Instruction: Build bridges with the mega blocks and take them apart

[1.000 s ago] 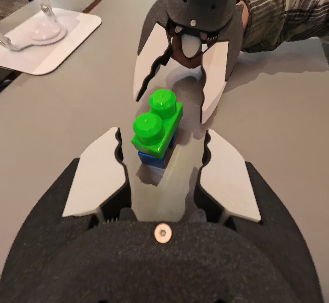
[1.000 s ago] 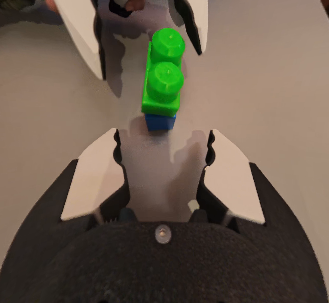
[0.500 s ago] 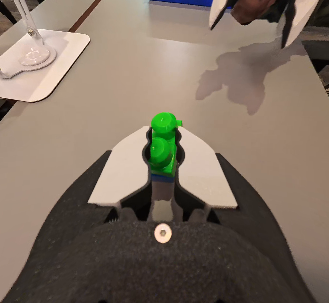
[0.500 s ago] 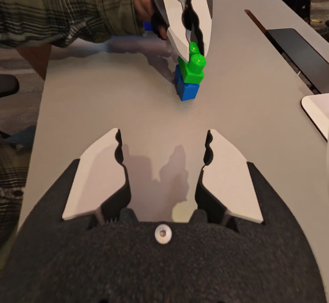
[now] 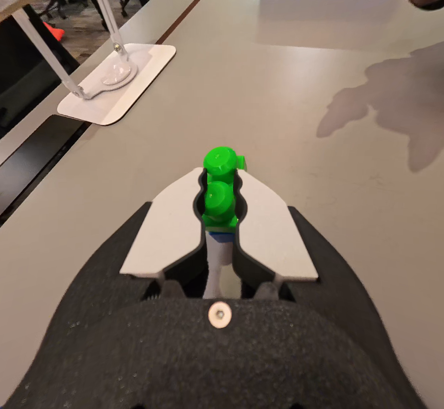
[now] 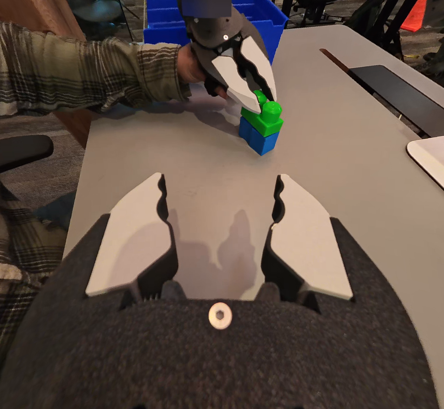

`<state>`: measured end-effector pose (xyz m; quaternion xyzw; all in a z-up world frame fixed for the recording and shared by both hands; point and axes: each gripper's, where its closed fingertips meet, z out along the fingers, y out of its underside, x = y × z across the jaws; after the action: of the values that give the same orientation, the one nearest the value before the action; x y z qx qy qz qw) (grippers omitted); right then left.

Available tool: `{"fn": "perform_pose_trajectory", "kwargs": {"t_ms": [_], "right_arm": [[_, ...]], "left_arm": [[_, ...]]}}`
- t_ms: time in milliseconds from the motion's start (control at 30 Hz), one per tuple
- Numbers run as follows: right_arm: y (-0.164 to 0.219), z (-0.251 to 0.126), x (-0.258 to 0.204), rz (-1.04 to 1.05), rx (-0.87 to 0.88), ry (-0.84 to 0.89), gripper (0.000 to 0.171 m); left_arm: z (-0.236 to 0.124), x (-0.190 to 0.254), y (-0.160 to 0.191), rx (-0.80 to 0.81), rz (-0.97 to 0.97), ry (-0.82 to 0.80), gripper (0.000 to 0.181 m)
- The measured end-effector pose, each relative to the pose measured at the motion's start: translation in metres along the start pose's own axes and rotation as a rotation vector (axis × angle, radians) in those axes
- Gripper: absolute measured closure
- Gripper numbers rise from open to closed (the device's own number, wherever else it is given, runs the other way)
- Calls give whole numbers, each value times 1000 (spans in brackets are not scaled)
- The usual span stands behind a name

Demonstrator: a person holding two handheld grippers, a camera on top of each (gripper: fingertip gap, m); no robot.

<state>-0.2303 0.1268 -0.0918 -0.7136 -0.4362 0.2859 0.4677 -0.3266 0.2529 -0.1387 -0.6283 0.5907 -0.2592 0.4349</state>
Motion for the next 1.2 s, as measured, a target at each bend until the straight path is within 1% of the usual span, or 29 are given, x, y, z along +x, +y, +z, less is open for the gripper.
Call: {"fn": "perform_pose_trajectory", "kwargs": {"t_ms": [100, 300, 433, 533, 600, 633, 733, 800, 867, 933, 1100, 1167, 1200], "right_arm": [[1, 1, -1, 6, 6, -6, 86], [3, 0, -5, 18, 13, -23, 87], [-1, 0, -6, 16, 41, -35, 83], [-2, -2, -8, 5, 46, -40, 81], [-1, -7, -11, -15, 50, -39, 80], [2, -9, -12, -22, 44, -40, 79], [13, -13, -11, -25, 20, -35, 76], [16, -16, -10, -17, 18, -32, 75], [15, -21, -12, -16, 23, -27, 74], [14, -26, -15, -26, 32, -21, 75], [17, -23, -17, -18, 21, -27, 75], [19, -21, -15, -27, 13, -21, 75], [19, -19, -14, -25, 5, -21, 75]], "left_arm": [[0, 0, 1, -30, 5, -43, 161], [1, -1, 2, -28, -66, -48, 161], [2, -1, 0, -33, -86, -31, 162], [3, 2, -3, 10, -77, -16, 161], [2, 1, -4, 21, -46, -34, 160], [2, -1, -6, 35, -49, -47, 156], [-5, -7, -17, 102, -102, -63, 130], [-12, -11, -15, 103, -142, -77, 107], [-19, -8, -10, 97, -160, -74, 101], [-22, -2, 3, 56, -197, -64, 87], [-9, 14, 37, -59, -215, -35, 76], [-4, 16, 40, -103, -187, -30, 77], [-1, 15, 40, -113, -170, -30, 81]]}}
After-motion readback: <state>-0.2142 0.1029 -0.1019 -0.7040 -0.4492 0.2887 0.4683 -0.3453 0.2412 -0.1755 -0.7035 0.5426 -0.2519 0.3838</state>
